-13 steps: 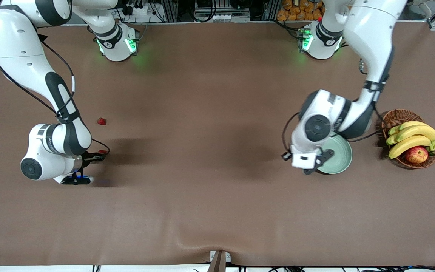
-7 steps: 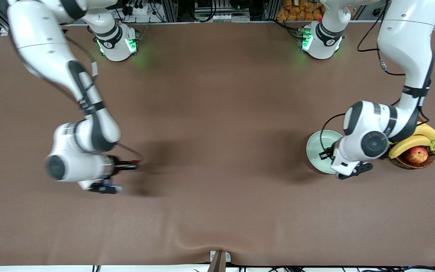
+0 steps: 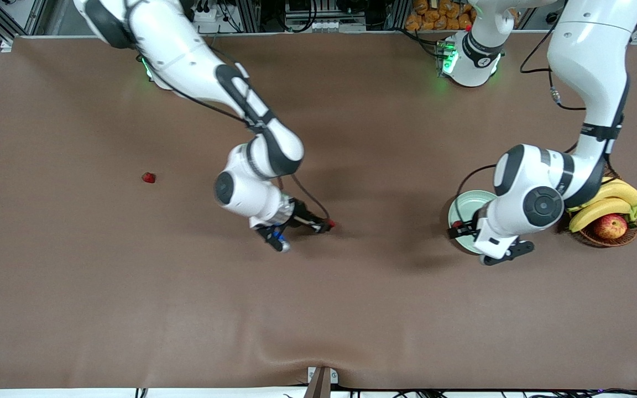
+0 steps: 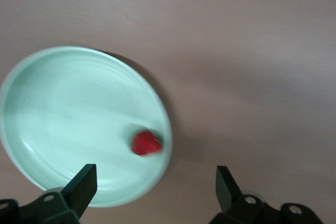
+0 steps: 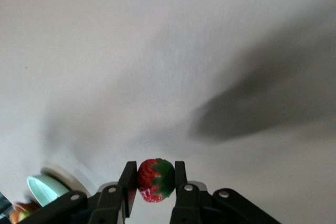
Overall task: Collect all strawberries into plate
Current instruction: 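Set the second strawberry mid-table with the right gripper while the left returns, then grasp the second strawberry with the left gripper while the right reaches the last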
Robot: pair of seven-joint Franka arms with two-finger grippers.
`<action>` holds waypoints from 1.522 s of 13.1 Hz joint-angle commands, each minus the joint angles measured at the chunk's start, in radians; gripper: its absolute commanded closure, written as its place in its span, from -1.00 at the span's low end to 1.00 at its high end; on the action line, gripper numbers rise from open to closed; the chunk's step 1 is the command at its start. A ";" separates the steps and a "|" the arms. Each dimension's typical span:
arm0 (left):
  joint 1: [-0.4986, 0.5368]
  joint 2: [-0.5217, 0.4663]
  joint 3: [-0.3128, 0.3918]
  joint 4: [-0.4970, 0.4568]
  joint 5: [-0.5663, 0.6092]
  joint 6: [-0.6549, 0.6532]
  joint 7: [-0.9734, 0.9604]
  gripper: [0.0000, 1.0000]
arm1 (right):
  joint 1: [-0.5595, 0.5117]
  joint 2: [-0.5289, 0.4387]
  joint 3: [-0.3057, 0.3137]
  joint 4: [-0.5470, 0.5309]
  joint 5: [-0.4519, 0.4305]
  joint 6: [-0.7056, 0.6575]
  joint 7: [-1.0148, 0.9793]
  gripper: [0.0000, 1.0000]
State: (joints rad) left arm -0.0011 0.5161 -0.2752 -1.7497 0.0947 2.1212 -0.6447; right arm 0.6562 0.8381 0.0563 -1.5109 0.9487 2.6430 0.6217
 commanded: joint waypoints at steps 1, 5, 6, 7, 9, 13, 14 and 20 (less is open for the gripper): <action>-0.071 0.004 -0.010 0.027 -0.024 -0.004 -0.133 -1.00 | 0.081 0.081 -0.013 0.076 0.117 0.077 0.020 0.95; -0.190 0.064 -0.010 0.036 -0.023 0.074 -0.346 -1.00 | 0.047 0.056 -0.015 0.058 0.122 0.061 0.015 -0.96; -0.209 0.068 -0.010 0.036 -0.023 0.083 -0.368 -1.00 | 0.014 0.046 -0.015 0.040 0.121 0.049 0.013 -1.00; -0.215 0.076 -0.010 0.036 -0.023 0.100 -0.384 -1.00 | -0.015 0.012 -0.016 0.006 0.116 0.023 0.010 -1.00; -0.246 0.096 -0.010 0.038 -0.024 0.146 -0.435 -1.00 | -0.107 -0.071 -0.015 -0.098 0.075 -0.062 -0.026 -1.00; -0.350 0.174 -0.010 0.094 -0.023 0.241 -0.657 -1.00 | -0.277 -0.212 -0.015 -0.309 -0.250 -0.242 -0.129 -1.00; -0.378 0.191 -0.009 0.101 -0.020 0.246 -0.715 -1.00 | -0.329 -0.246 -0.016 -0.336 -0.352 -0.306 -0.160 -1.00; -0.408 0.240 -0.002 0.110 0.000 0.327 -0.803 -1.00 | -0.592 -0.289 -0.018 -0.338 -0.910 -0.682 -0.442 -1.00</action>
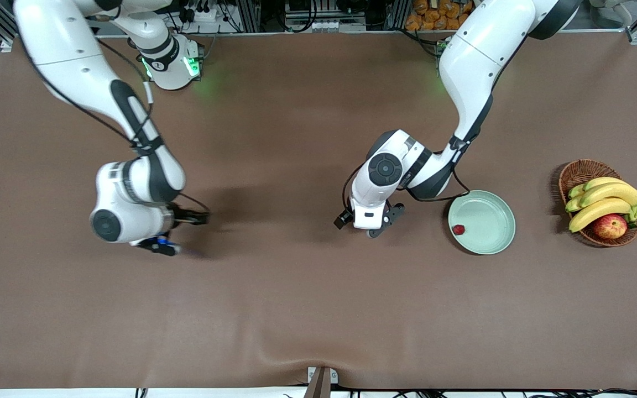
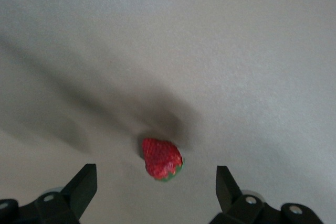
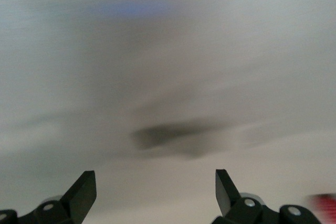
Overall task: Collect all strawberries into plate
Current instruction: 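Grasp the second strawberry with the left gripper while the right reaches the last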
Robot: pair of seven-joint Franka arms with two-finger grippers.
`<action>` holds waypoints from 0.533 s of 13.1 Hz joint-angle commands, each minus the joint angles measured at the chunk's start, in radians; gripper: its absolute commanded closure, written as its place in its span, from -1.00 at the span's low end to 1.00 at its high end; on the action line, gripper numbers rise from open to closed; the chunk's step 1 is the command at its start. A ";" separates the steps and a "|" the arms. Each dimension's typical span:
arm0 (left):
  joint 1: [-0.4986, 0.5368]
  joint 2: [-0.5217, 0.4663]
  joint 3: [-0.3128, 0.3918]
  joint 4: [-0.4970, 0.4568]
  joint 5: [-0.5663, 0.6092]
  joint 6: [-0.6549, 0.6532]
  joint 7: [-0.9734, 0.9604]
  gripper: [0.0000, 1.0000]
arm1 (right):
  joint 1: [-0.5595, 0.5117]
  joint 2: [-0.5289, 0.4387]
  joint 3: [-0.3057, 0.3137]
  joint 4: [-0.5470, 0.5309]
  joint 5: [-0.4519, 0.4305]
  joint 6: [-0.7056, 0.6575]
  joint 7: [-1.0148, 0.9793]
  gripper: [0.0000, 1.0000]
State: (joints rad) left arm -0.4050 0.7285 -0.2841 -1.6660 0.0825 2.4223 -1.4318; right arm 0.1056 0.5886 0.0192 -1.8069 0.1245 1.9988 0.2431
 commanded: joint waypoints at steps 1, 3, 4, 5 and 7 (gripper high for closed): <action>-0.006 0.029 0.006 0.028 0.011 0.040 -0.016 -1.00 | -0.055 -0.039 0.016 -0.042 -0.100 -0.078 -0.082 -1.00; -0.014 0.045 0.006 0.028 0.013 0.041 -0.016 -0.85 | -0.060 -0.036 -0.018 -0.043 -0.156 -0.147 -0.134 -1.00; -0.021 0.046 0.008 0.028 0.013 0.041 -0.016 -0.73 | -0.061 -0.032 -0.030 -0.046 -0.179 -0.167 -0.162 -1.00; -0.021 0.049 0.008 0.028 0.014 0.041 -0.009 -0.46 | -0.063 -0.030 -0.047 -0.049 -0.181 -0.184 -0.180 -1.00; -0.018 0.049 0.008 0.028 0.014 0.041 0.011 0.18 | -0.063 -0.026 -0.070 -0.057 -0.181 -0.234 -0.212 -1.00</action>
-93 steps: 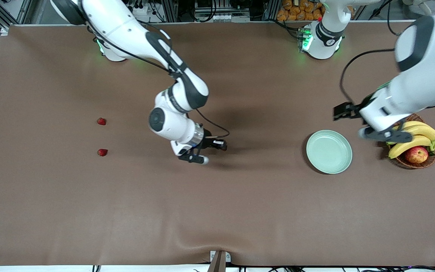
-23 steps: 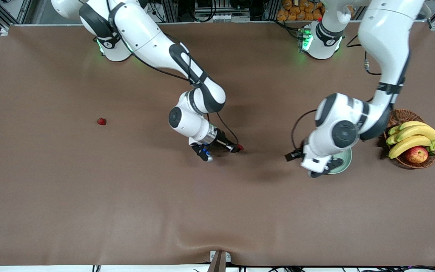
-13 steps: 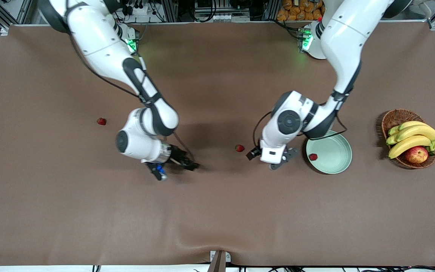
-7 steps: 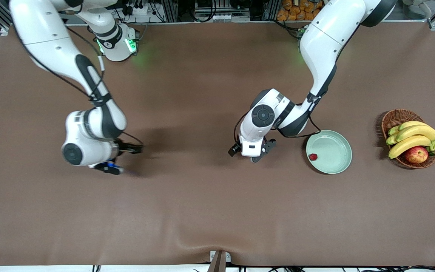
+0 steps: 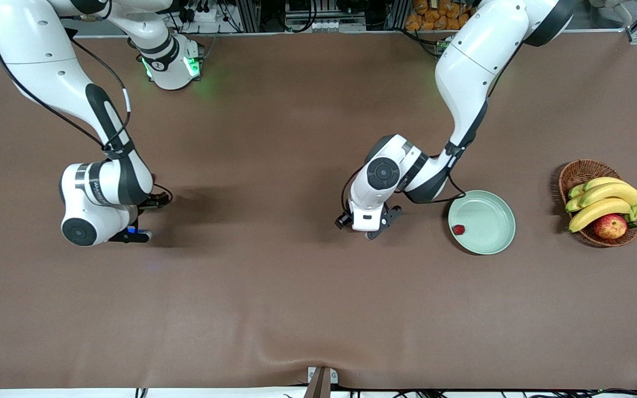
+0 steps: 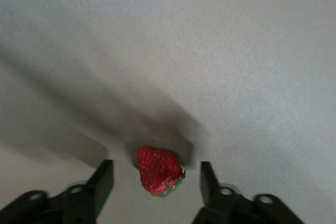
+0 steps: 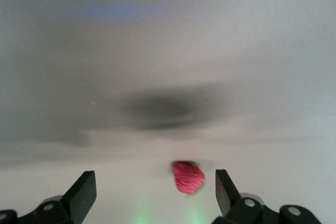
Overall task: Collect all strawberries into plate
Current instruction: 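Drop the strawberry on the plate with the left gripper while the right grasps another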
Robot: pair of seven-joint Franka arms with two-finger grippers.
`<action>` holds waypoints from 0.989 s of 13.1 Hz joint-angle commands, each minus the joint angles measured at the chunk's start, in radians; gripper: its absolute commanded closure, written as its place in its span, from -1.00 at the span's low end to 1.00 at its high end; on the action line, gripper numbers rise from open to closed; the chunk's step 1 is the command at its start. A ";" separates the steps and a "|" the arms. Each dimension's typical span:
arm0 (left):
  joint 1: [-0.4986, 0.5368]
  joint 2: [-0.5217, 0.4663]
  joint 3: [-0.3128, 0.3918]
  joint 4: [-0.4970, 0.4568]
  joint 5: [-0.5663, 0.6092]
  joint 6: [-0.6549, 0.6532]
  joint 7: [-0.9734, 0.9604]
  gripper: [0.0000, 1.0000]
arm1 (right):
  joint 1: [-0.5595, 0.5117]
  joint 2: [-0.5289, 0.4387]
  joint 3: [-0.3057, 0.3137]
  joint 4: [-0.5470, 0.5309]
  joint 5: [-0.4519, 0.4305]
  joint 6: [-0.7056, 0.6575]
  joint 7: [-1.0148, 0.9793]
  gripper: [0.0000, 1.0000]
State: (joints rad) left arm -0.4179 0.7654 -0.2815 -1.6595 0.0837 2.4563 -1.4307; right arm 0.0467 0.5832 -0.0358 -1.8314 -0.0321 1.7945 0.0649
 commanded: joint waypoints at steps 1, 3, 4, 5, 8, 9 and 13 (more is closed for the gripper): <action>-0.001 0.009 0.005 0.021 0.016 0.007 0.036 0.66 | -0.004 -0.020 -0.022 -0.048 -0.025 -0.035 -0.036 -1.00; 0.014 -0.008 0.005 0.021 0.018 0.007 0.091 1.00 | -0.014 -0.019 -0.027 -0.072 -0.026 -0.032 -0.037 -1.00; 0.025 -0.029 0.005 0.021 0.018 -0.003 0.101 1.00 | -0.018 -0.017 -0.027 -0.081 -0.026 -0.032 -0.043 -0.94; 0.043 -0.064 0.005 0.017 0.018 -0.026 0.124 1.00 | -0.018 -0.016 -0.027 -0.091 -0.026 -0.032 -0.056 -0.89; 0.114 -0.159 0.004 -0.003 0.018 -0.167 0.232 1.00 | -0.018 0.000 -0.027 -0.097 -0.026 -0.027 -0.060 -0.64; 0.146 -0.207 0.004 -0.031 0.018 -0.251 0.325 1.00 | -0.018 0.003 -0.027 -0.097 -0.026 -0.026 -0.071 -0.58; 0.322 -0.343 -0.002 -0.170 0.018 -0.365 0.683 1.00 | -0.022 0.027 -0.027 -0.095 -0.025 -0.020 -0.108 -0.19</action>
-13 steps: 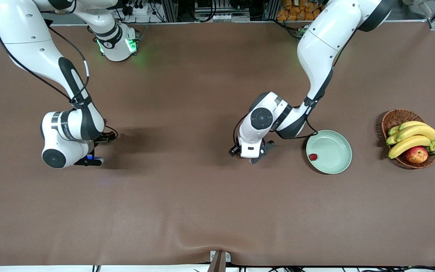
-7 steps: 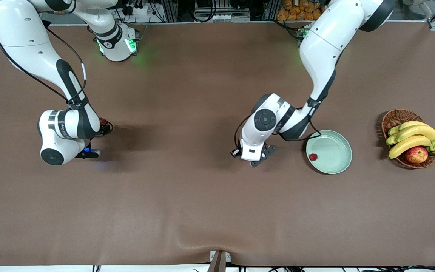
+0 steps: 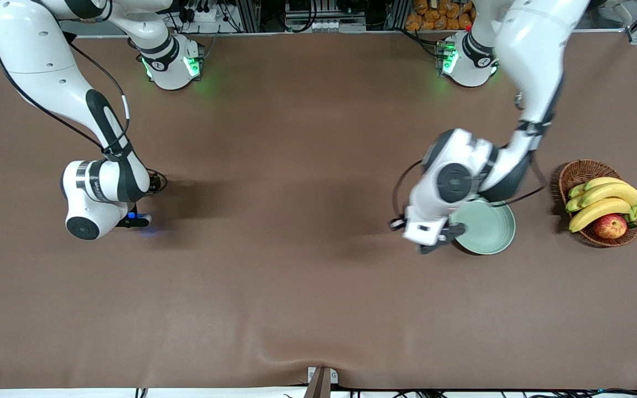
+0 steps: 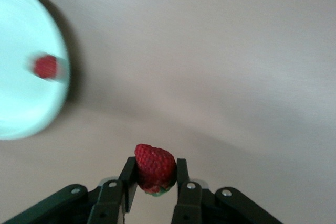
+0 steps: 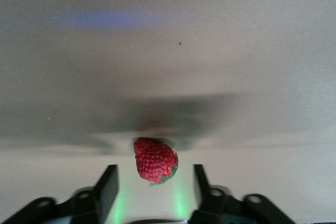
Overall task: Collect all strawberries into plate
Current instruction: 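Drop the strawberry on the plate with the left gripper while the right grasps another, then carry the last strawberry mid-table with the right gripper and release it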
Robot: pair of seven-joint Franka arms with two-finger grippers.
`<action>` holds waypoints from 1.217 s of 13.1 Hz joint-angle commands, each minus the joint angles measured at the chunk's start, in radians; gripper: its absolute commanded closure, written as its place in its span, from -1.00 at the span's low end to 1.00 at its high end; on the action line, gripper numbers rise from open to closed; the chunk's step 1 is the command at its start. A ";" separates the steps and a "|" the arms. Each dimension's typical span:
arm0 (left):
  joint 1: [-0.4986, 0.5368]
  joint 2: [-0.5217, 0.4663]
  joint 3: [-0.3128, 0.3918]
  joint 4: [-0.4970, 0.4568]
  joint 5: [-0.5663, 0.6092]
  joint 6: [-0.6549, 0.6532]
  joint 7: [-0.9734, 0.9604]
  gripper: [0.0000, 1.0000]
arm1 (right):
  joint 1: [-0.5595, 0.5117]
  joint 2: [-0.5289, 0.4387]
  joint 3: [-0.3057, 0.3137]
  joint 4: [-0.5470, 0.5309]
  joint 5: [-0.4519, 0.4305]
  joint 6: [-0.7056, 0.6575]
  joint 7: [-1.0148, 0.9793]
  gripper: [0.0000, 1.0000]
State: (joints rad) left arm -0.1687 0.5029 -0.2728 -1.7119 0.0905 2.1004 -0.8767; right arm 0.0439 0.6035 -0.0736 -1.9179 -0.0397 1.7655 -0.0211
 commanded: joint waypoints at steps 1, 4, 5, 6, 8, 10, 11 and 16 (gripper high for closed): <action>0.115 -0.084 -0.011 -0.139 0.011 -0.011 0.190 1.00 | -0.022 0.010 0.011 -0.009 -0.017 0.014 -0.022 -0.06; 0.259 -0.076 -0.009 -0.201 0.014 0.003 0.433 1.00 | -0.025 0.015 0.011 -0.009 -0.016 0.019 -0.022 0.31; 0.277 -0.070 -0.008 -0.207 0.015 0.006 0.459 1.00 | -0.025 0.015 0.011 -0.006 -0.009 0.019 -0.022 0.52; 0.291 -0.060 -0.008 -0.218 0.041 0.015 0.461 1.00 | -0.025 0.013 0.011 0.003 0.000 0.020 -0.019 0.75; 0.327 -0.056 -0.009 -0.256 0.127 0.062 0.467 0.93 | -0.019 0.001 0.014 0.087 0.041 0.015 -0.014 0.89; 0.360 -0.027 -0.009 -0.291 0.198 0.151 0.467 0.29 | 0.037 0.005 0.015 0.187 0.216 0.017 -0.003 0.90; 0.374 -0.026 -0.009 -0.290 0.205 0.161 0.466 -0.47 | 0.089 0.009 0.015 0.207 0.356 0.020 0.018 0.92; 0.362 -0.049 -0.019 -0.276 0.192 0.155 0.440 -1.00 | 0.428 0.074 0.012 0.288 0.884 0.314 0.359 0.93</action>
State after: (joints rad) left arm 0.1972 0.4821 -0.2783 -1.9836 0.2682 2.2552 -0.4143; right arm 0.3818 0.6248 -0.0463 -1.6907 0.7299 2.0118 0.2294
